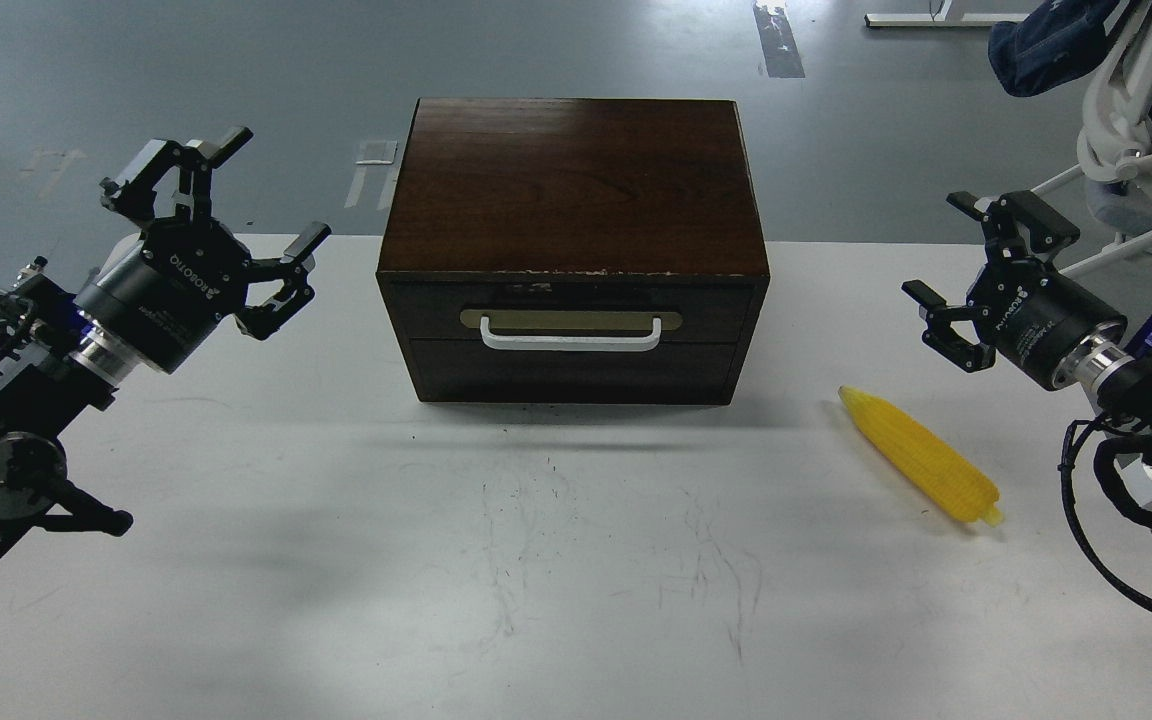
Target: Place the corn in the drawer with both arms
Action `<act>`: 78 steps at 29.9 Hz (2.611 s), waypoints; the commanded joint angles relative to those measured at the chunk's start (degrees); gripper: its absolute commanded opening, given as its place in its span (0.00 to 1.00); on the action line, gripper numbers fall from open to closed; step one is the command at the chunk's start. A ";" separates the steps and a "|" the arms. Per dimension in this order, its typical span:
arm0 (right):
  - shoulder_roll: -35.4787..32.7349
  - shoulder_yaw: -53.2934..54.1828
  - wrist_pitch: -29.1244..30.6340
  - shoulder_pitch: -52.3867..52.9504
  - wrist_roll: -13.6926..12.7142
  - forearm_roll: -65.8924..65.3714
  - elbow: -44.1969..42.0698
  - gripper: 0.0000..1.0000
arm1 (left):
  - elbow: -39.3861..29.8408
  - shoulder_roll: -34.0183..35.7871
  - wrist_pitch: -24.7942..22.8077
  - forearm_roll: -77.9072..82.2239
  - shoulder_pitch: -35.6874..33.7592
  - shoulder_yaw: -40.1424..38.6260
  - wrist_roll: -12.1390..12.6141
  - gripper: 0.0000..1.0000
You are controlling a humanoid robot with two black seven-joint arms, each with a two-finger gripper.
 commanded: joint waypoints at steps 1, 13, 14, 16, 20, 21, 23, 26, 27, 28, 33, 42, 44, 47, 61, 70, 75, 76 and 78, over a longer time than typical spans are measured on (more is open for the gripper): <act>-0.03 -0.03 0.01 -0.02 0.00 0.00 0.00 0.99 | 0.01 0.01 0.00 0.18 0.27 -0.11 -0.17 0.99; -0.65 -0.03 0.18 0.33 0.00 -0.52 0.00 0.99 | 0.18 2.73 -4.45 5.87 -7.25 -1.35 -0.17 0.99; -0.65 -0.03 0.18 0.42 0.00 -0.61 0.00 0.99 | 0.18 2.91 -4.45 7.72 -9.20 -1.17 0.01 0.99; -0.74 -0.12 0.18 0.60 0.00 -0.70 0.00 0.99 | -0.17 3.35 -4.45 16.75 -13.95 -0.82 0.27 0.99; -0.74 -0.12 0.18 0.68 0.00 -0.79 0.00 0.99 | -2.10 2.38 -4.45 40.75 -21.68 -0.91 -0.17 0.99; -0.74 -0.12 0.18 0.68 0.00 -0.87 0.00 0.99 | -3.32 1.60 -4.45 47.83 -24.14 -0.82 -0.43 0.99; -0.74 -0.12 0.18 0.60 0.00 -0.96 0.00 0.99 | -4.12 0.54 -4.45 53.24 -25.91 -0.73 -0.69 0.99; -0.74 -0.30 0.18 0.60 0.00 -1.05 -0.09 0.99 | -4.30 -5.59 -4.45 65.96 -31.69 0.93 -1.83 0.99; -0.74 -0.30 0.18 0.60 0.00 -1.05 -0.09 0.99 | -4.21 -7.97 -4.45 71.05 -34.76 3.55 -2.79 0.99; -0.74 -0.30 0.18 0.60 0.00 -1.05 -0.09 0.99 | -4.13 -8.86 -4.45 73.37 -36.19 5.23 -3.50 0.99; -0.82 -0.21 0.18 0.68 0.00 -1.40 -0.09 0.99 | -3.51 -13.78 -4.45 90.58 -46.11 20.59 -6.28 0.99; -0.82 -0.21 0.18 0.68 0.00 -1.84 0.00 0.99 | 1.41 -17.83 -4.45 99.84 -57.29 42.95 -6.28 0.99; -0.82 -0.21 0.18 0.68 0.00 -1.84 0.00 0.99 | 2.37 -18.79 -4.45 102.99 -57.29 43.30 -6.28 0.99; -0.91 -0.21 0.18 0.77 0.00 -1.84 0.00 0.99 | 3.69 -20.03 -4.45 106.78 -56.77 43.48 -6.28 0.99; -1.70 -0.21 0.18 0.68 0.00 -1.84 0.18 0.99 | 6.86 -21.44 -4.45 108.63 -55.98 48.84 -6.28 0.99; -1.97 -0.12 0.18 0.60 0.00 -1.84 0.26 0.99 | 10.02 -22.84 -4.45 109.60 -54.66 48.84 -6.28 0.99; -2.05 -0.12 0.27 0.60 0.00 -1.84 0.18 0.99 | 10.11 -22.93 -4.45 109.60 -54.40 48.84 -6.28 0.99; -2.14 -0.12 0.18 0.60 0.00 -1.84 0.18 0.99 | 10.11 -22.93 -4.45 109.60 -54.22 48.84 -6.28 0.99; -2.05 -0.12 0.18 0.51 0.00 -1.84 0.18 0.99 | 10.11 -23.02 -4.45 109.69 -53.69 48.84 -6.28 0.99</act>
